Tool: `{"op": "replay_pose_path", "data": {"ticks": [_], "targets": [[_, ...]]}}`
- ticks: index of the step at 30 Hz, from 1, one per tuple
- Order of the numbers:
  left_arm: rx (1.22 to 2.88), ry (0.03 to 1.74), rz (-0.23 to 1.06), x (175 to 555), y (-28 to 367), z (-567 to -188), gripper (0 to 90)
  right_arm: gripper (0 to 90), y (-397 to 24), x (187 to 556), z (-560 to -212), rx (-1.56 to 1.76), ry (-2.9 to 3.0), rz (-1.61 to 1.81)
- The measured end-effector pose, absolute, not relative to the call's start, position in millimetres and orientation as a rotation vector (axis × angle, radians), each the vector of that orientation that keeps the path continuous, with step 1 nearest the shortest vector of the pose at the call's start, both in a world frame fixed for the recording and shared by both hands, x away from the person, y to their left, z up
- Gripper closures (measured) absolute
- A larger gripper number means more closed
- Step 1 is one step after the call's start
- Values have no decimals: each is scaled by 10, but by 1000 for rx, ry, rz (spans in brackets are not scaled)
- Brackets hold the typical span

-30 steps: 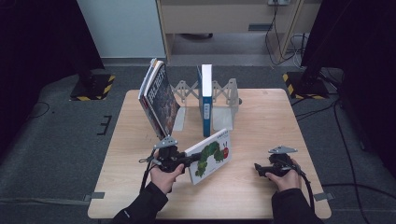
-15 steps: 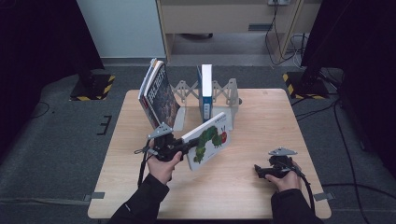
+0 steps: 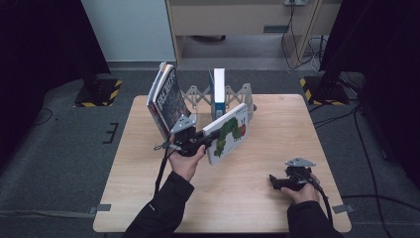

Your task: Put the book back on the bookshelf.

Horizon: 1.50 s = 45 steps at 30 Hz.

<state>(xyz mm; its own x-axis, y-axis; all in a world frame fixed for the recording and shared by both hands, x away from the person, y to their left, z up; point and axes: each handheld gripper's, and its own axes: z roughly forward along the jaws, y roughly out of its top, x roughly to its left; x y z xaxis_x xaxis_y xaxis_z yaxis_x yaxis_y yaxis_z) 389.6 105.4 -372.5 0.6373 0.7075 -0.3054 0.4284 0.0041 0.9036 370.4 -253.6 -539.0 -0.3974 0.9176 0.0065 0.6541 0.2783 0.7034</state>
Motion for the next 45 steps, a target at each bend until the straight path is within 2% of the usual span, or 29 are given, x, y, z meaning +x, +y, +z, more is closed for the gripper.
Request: {"op": "replay_pose_path", "data": {"ticks": [24, 33, 37, 45], "targets": [[1580, 1006, 396, 4229, 805, -3635, 748, 13, -2536, 3705, -5391, 1414, 2151, 889], [1558, 1028, 399, 4339, 691, -3676, 747, 13, -2536, 3705, -5391, 1414, 2152, 888], [1568, 1042, 450, 4360, 629, -3683, 747, 13, -2536, 3706, -5392, 1415, 2152, 890], [1563, 1047, 470, 4442, 549, -3730, 747, 12, -2536, 3707, -5392, 1412, 2153, 890]]}}
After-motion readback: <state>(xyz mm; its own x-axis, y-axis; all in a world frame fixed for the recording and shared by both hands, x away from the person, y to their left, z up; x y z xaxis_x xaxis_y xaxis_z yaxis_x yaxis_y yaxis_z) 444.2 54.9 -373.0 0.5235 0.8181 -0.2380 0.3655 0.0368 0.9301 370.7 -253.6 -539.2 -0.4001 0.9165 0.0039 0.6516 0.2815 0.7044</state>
